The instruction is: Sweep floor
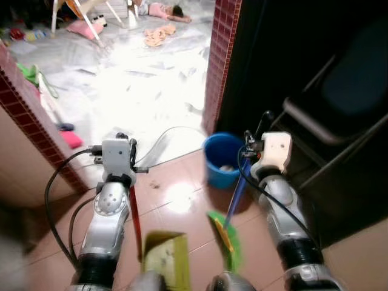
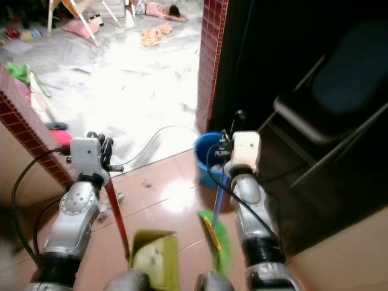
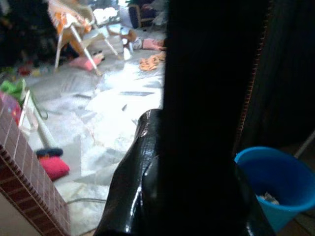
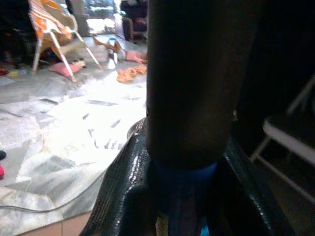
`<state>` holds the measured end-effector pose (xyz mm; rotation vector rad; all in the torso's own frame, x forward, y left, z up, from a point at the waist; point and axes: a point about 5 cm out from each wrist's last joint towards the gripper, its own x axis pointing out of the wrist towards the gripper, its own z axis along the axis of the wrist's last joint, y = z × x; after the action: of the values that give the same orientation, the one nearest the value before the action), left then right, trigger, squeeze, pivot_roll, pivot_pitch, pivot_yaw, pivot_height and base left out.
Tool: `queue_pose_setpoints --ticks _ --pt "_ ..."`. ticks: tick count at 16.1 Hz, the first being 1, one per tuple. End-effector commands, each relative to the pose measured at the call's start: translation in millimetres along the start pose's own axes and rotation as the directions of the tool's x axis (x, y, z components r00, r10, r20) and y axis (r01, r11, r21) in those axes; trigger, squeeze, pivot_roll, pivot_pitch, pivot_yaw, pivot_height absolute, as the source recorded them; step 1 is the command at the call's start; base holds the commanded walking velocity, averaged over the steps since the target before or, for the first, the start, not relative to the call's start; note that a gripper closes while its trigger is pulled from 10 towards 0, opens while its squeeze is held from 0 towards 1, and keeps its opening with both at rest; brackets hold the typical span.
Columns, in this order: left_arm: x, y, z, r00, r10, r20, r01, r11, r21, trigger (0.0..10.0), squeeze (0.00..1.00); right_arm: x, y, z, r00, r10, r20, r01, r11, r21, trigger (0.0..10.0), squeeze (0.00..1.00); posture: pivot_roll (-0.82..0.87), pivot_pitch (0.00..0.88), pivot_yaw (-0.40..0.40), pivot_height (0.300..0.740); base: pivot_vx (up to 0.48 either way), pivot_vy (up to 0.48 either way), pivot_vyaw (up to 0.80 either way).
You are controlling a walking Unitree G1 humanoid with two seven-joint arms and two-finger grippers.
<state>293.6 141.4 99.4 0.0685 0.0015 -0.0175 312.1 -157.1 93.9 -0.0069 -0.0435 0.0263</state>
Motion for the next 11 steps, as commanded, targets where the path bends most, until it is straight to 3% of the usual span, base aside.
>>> queue_pose_setpoints --ticks 1,11 --pt "1.4 1.2 10.8 0.999 0.005 0.048 -0.005 1.000 0.001 10.0 0.00 5.0 5.5 9.0 0.999 0.025 0.034 -0.025 1.000 -0.001 10.0 0.00 -0.01 0.045 0.005 0.740 0.000 0.000 0.77" --pt "2.2 -7.6 12.9 0.999 -0.010 0.044 0.009 0.999 0.040 10.0 0.00 7.0 12.4 10.6 0.997 0.066 0.037 -0.066 0.998 0.007 10.0 0.00 -0.01 0.058 0.006 0.740 0.000 0.000 0.77"
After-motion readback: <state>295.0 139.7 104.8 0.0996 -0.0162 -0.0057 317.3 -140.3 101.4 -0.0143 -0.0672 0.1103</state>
